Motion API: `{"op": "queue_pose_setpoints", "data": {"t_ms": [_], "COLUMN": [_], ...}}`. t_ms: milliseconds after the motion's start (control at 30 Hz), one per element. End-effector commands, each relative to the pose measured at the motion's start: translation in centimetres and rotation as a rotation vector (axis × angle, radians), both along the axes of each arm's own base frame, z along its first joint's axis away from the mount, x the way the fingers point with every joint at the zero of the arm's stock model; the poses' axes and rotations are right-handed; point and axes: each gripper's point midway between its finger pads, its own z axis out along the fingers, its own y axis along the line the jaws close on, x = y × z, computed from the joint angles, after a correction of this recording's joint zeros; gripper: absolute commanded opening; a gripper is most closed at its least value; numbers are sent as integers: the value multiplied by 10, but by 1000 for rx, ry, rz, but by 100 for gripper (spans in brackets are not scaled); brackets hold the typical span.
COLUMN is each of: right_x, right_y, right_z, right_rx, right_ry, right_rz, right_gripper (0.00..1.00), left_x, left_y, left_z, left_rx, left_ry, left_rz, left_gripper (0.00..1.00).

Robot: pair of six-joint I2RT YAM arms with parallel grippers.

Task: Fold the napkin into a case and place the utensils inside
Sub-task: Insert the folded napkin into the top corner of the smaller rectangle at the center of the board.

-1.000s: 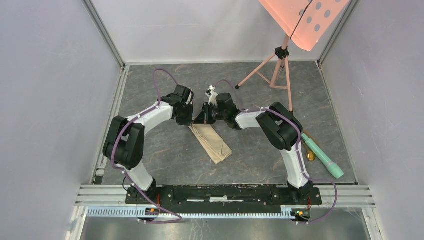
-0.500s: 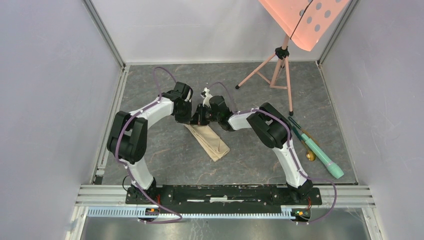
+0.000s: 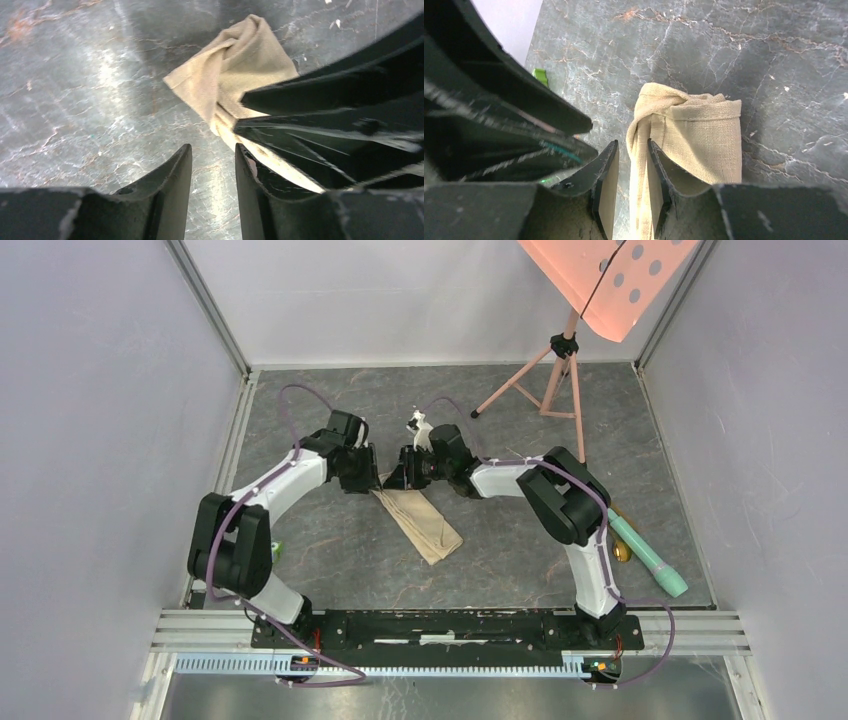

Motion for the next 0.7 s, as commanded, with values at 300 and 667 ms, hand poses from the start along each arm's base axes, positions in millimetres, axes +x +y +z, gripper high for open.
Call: {"op": "queue_pose_setpoints", "data": {"t_ms": [300,667], "right_x": [-2,-19], "right_y": [-4,11], "right_z": [-4,-32], "right_rx": [-52,-70], "right_ry": [-48,-12], "right_rz": [35,31], "right_gripper": [10,8], "left_x": [18,6], "left_y": [0,1], "left_z": [-30,-32], "left_rx": [-150,-120], "left_ry": [53,61], "left_rz": [140,140], "left_gripper": [40,36]}}
